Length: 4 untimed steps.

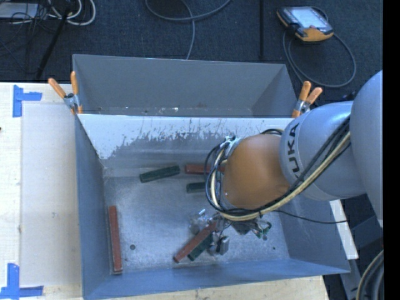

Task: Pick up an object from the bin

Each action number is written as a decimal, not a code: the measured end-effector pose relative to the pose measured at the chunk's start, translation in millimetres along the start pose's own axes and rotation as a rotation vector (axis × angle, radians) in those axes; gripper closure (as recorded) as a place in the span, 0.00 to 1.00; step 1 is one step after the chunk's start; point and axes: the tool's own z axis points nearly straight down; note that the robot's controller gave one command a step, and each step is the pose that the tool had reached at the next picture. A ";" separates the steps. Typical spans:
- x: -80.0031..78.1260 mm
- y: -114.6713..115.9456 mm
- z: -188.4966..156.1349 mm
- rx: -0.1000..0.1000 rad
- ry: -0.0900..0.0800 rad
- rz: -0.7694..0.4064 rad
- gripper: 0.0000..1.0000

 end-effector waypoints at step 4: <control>0.1 1.1 -49.1 0.000 -0.001 0.002 1.00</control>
Offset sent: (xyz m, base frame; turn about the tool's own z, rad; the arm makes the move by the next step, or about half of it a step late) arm 0.0000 0.0000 0.0538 0.0000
